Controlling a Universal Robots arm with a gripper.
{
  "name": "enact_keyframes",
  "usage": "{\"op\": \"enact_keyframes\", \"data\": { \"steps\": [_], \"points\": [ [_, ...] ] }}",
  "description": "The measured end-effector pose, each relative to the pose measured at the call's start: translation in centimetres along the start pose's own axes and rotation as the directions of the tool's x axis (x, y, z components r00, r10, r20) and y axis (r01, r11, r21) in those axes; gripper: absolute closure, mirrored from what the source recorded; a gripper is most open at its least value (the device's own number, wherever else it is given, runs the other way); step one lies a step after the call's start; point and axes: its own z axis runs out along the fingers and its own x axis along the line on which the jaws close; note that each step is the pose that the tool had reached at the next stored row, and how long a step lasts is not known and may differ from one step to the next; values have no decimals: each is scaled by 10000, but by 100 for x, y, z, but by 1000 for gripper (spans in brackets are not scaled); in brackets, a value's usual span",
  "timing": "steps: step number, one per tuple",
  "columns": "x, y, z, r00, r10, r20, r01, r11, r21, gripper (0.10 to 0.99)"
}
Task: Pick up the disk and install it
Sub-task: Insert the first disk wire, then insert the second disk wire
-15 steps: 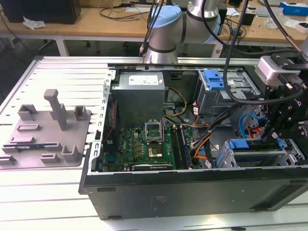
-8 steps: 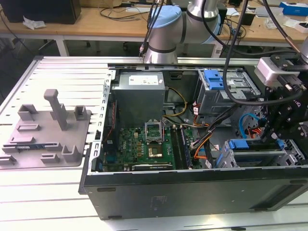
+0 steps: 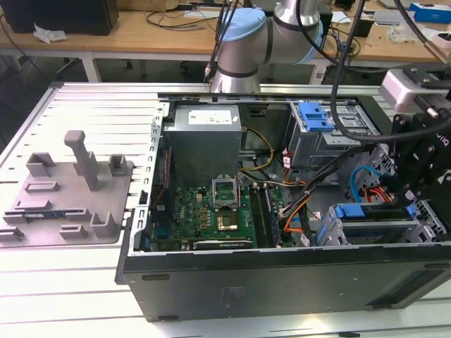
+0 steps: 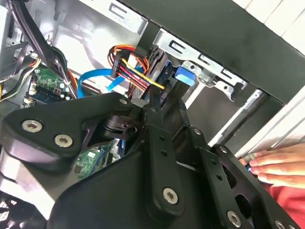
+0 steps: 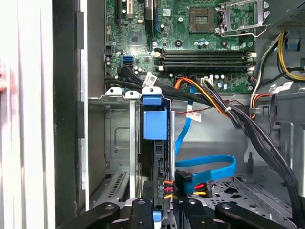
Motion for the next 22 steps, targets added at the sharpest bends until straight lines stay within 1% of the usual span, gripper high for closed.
{"op": "enact_keyframes", "data": {
  "steps": [4,8,9,11,13,14,22],
  "points": [
    [-22,-8,-98,10000,-1,-41,1,10000,0,784],
    [-61,-13,-232,9999,-1,-105,1,10000,1,784],
    [-73,-13,-276,9999,0,-122,0,10000,1,784],
    [-91,-14,-326,9999,-1,-146,1,10000,2,784],
    [-153,-14,-379,9998,-1,-214,1,10000,2,784],
    [-164,-14,-381,9997,-1,-224,1,10000,2,784],
    [-165,-14,-381,9997,-1,-239,1,10000,2,784]
  ]
}}
